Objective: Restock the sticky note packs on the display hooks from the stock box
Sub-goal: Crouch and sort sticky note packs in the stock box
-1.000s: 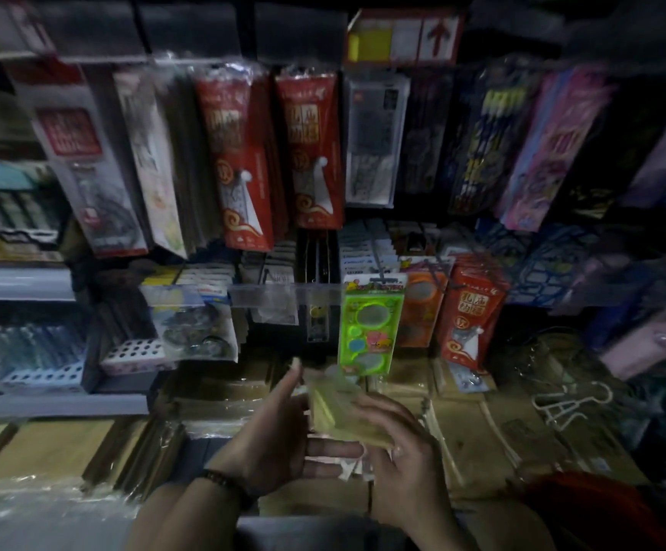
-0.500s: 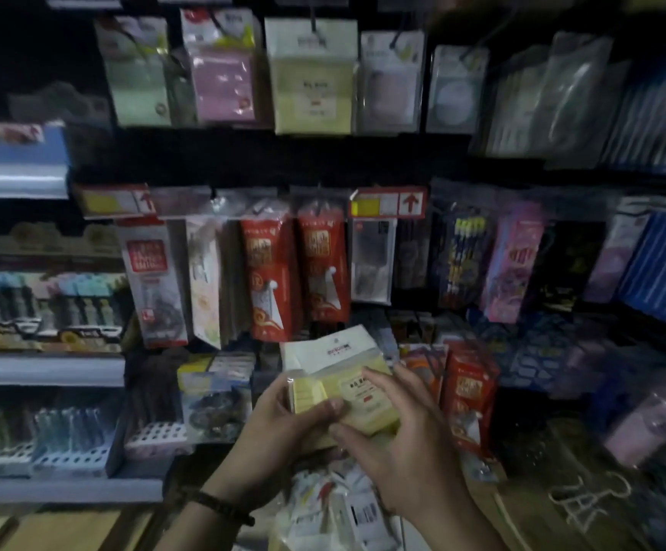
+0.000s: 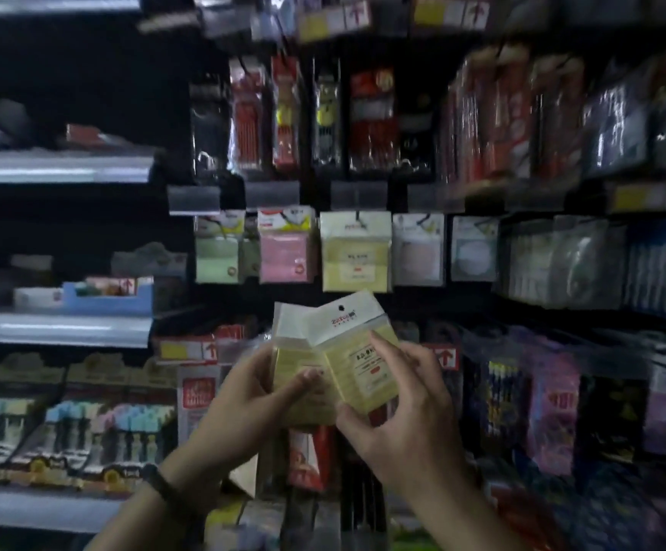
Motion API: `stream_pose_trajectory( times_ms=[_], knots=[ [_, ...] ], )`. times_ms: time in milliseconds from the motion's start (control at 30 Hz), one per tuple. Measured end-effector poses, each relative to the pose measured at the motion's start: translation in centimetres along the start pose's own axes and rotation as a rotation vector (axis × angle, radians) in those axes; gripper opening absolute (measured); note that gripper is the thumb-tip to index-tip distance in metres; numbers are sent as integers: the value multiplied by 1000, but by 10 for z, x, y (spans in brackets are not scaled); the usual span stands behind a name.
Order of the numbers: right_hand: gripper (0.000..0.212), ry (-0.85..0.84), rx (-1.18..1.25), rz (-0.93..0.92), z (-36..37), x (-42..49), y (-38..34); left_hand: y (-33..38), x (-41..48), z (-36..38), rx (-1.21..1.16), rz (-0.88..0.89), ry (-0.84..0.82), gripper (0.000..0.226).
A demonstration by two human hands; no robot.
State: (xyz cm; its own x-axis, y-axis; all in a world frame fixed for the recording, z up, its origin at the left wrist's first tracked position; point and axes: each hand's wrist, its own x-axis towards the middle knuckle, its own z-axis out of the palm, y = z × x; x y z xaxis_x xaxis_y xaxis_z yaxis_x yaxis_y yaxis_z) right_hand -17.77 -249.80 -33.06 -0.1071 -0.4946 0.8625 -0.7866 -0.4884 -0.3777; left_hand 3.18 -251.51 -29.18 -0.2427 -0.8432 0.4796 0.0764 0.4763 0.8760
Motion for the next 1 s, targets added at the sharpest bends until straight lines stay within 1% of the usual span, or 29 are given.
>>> stream_pose_trajectory(
  times_ms=[133, 267, 400, 467, 567, 667, 767, 1000],
  knots=[
    [89, 137, -87, -14, 3, 53, -11, 40, 31, -23, 171, 161, 77, 28],
    [93, 198, -165, 8, 14, 98, -13, 57, 51, -46, 224, 218, 119, 32],
    [95, 231, -225, 77, 28, 129, -15, 58, 63, -57, 237, 212, 117, 28],
    [94, 251, -254, 80, 33, 138, -14, 55, 69, -59, 271, 210, 122, 25],
    [92, 275, -279, 42, 40, 135, -12, 50, 75, -61, 270, 200, 121, 24],
    [91, 235, -338, -6, 48, 119, -7, 44, 79, -64, 254, 191, 121, 25],
    [93, 257, -308, 46, 50, 121, -3, 42, 82, -63, 242, 190, 122, 25],
    [94, 356, -270, 37, 53, 142, -8, 45, 89, -57, 221, 188, 114, 27]
  ],
)
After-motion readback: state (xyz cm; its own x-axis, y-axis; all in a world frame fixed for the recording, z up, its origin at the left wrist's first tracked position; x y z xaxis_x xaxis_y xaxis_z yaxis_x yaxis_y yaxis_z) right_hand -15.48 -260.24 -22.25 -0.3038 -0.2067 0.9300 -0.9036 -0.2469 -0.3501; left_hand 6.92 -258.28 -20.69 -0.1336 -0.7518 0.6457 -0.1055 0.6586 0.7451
